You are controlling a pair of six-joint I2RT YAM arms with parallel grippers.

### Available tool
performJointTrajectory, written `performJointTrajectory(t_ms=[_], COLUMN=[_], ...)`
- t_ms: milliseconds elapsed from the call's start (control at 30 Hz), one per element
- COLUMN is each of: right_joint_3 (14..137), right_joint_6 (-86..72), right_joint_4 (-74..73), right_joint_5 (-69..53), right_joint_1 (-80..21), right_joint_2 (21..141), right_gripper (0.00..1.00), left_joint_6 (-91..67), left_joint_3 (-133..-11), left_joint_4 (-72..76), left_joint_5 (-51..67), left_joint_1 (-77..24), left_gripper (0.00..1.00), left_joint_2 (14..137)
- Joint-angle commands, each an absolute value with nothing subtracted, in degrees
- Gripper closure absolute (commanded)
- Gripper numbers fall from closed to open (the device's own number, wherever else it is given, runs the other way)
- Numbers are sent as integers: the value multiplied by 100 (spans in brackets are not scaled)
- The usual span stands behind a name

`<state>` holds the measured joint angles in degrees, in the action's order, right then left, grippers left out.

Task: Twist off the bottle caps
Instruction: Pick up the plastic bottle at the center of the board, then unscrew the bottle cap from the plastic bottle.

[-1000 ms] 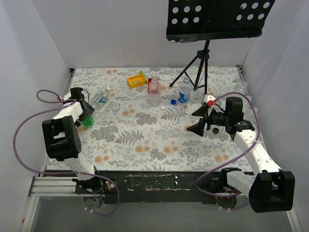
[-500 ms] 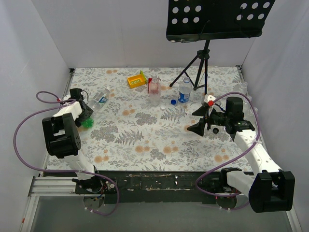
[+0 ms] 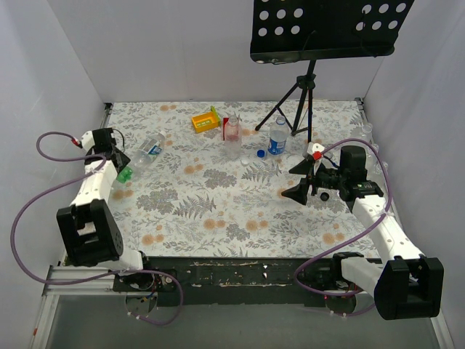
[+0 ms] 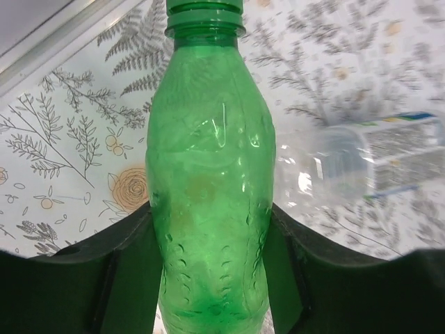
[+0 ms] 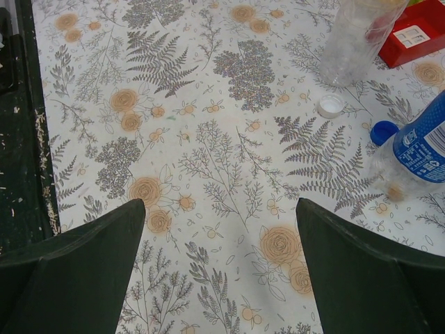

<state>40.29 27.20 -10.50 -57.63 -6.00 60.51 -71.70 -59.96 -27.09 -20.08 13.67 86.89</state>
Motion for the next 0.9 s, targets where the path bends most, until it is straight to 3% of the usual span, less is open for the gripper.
performJointTrajectory(t_ms=[0,333,467,633,867], right_joint_3=[4061,4113,4463,5544,6837], right_joint_6=[2786,3909,4341,5509,5476], right_joint_4=[-1072,-1871,-2441,-4294,-5448], right_joint_5=[-5924,-6837,-6794,-6864,-7110], right_joint_1=[-571,-554,-545,-545,-545], right_joint_2=[6012,5933,5968,6117,6345], right_gripper=[3,2,2,2,2], left_joint_6=[-6672,-5318,-4835,-4509,-4649], left_joint_3=[-5889,-5459,-5125,-4528,-3947], left_joint_4=[-2505,-1706,-1249,-608,139], left_joint_5=[-1584,2712,3418,4402,5097], left_joint_1=[1397,994,301,-746,-1484], left_gripper=[83,87,88,88,92], left_joint_2=[7657,5855,5161,4537,4122])
